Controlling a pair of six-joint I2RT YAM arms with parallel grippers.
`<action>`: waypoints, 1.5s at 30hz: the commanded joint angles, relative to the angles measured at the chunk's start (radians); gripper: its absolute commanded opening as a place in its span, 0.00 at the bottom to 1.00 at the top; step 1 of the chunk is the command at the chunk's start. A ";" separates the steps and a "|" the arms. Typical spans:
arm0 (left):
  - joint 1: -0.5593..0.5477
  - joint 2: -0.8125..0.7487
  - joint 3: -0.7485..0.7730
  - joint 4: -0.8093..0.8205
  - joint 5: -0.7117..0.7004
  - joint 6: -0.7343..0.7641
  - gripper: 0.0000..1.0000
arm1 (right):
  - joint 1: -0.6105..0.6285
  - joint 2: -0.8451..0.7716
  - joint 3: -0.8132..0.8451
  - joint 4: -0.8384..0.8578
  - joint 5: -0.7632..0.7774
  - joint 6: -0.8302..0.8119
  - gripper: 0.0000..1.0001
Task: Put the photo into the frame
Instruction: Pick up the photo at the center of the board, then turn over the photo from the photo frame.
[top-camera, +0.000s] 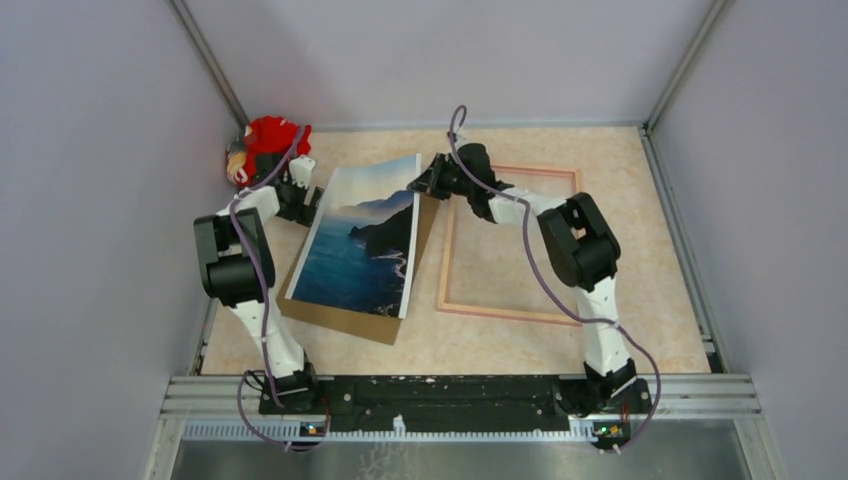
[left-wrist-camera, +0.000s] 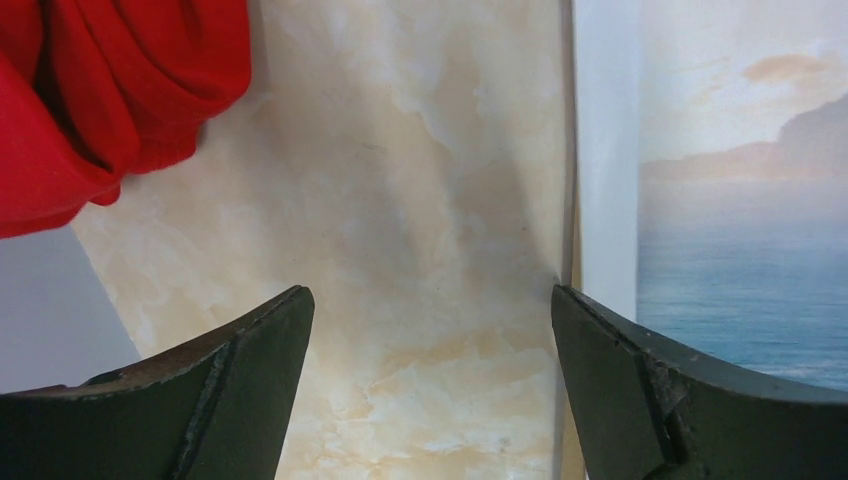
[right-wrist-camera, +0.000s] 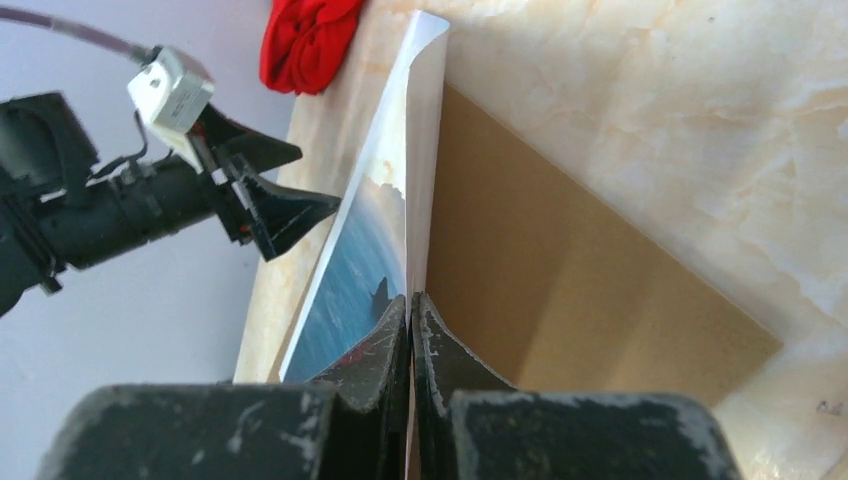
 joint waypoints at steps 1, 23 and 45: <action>0.019 -0.010 0.038 -0.139 -0.030 -0.030 0.97 | -0.012 -0.198 0.004 0.009 -0.081 -0.087 0.00; 0.062 -0.175 -0.003 -0.209 -0.009 -0.056 0.99 | -0.022 -1.130 0.187 -1.242 0.942 -0.785 0.00; 0.062 -0.246 -0.065 -0.190 -0.017 -0.046 0.99 | 0.063 -0.669 0.110 -1.189 0.643 -0.497 0.00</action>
